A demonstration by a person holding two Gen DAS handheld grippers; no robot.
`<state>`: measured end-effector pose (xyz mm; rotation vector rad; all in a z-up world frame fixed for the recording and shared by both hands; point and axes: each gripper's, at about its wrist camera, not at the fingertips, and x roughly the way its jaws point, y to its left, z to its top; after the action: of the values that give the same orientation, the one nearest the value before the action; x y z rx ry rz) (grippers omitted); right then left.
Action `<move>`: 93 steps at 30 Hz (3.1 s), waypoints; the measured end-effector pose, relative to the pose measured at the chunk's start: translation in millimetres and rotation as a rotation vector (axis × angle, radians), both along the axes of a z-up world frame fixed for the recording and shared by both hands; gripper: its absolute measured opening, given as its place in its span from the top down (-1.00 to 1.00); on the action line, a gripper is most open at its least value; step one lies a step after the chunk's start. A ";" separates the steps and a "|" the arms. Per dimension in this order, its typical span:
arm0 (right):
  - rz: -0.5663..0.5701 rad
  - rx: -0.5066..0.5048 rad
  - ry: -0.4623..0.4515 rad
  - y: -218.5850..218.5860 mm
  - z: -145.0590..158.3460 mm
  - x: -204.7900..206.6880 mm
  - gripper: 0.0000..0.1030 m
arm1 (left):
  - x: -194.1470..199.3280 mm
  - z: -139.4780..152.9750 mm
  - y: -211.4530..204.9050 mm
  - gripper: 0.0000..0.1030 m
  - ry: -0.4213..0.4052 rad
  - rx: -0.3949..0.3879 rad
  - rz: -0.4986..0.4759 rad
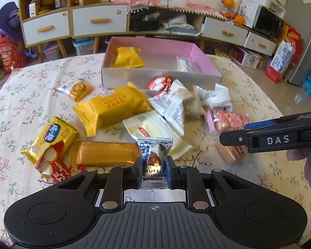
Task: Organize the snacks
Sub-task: 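Grasp the silver chocolate with the left gripper while the right grasps the pink-labelled square pastry, then carry the chocolate and pastry into the pink box and open both grippers, then lift both open grippers out of the box back over the pile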
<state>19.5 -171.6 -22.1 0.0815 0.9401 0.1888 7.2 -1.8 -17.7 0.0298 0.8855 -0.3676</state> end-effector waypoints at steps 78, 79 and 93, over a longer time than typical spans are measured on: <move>-0.309 0.207 -0.206 -39.5 21.4 108.8 -0.19 | 180.6 13.8 -60.1 -0.18 -0.056 -0.031 0.086; -0.309 0.204 -0.207 -39.6 23.0 107.5 -0.23 | 177.9 15.9 -58.5 -0.29 -0.061 -0.031 0.087; -0.247 0.120 -0.185 -33.9 39.7 85.7 -0.56 | 134.1 35.1 -32.9 -0.61 -0.065 -0.002 0.084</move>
<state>105.1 -205.4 17.7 0.2851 0.7264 0.0231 141.3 -34.6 17.4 0.0025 0.8195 -0.2875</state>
